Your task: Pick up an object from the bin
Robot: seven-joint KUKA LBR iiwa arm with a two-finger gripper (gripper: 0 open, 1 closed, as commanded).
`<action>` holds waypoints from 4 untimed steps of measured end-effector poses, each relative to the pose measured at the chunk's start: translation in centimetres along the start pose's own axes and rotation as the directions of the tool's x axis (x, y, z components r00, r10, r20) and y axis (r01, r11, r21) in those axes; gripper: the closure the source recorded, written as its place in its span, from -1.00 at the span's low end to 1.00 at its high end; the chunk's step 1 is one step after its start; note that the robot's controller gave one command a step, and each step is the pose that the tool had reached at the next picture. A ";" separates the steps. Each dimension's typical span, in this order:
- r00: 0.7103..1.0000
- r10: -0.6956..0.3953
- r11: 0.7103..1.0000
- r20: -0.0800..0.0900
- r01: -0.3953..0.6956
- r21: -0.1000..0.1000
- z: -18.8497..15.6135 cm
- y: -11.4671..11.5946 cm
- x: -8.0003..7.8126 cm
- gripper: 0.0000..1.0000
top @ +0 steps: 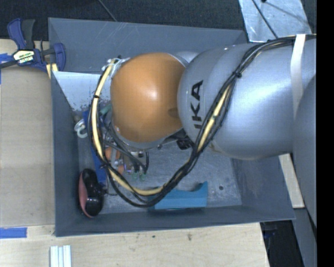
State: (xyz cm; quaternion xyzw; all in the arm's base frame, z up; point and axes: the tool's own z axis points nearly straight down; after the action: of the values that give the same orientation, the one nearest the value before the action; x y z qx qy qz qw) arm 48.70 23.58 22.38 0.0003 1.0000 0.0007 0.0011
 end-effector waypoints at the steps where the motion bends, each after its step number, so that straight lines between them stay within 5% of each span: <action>1: 0.995 0.096 0.995 0.004 -0.096 -0.001 7.7 -3.4 -4.9 -1.00; 2: 0.998 0.070 0.998 -0.005 -0.070 0.003 8.6 -6.0 -6.2 -1.00; 3: 0.949 0.316 0.949 0.000 -0.316 0.004 9.9 -3.4 -7.5 -1.00; 4: 0.935 0.354 0.935 0.003 -0.354 0.003 13.0 -5.6 -9.3 -1.00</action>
Offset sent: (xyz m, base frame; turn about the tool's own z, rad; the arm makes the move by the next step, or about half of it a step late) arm 0.0667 -0.0721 -0.0649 0.0427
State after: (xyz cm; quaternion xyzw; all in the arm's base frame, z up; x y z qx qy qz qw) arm 58.01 17.95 9.37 0.1801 0.9836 -0.0007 0.0022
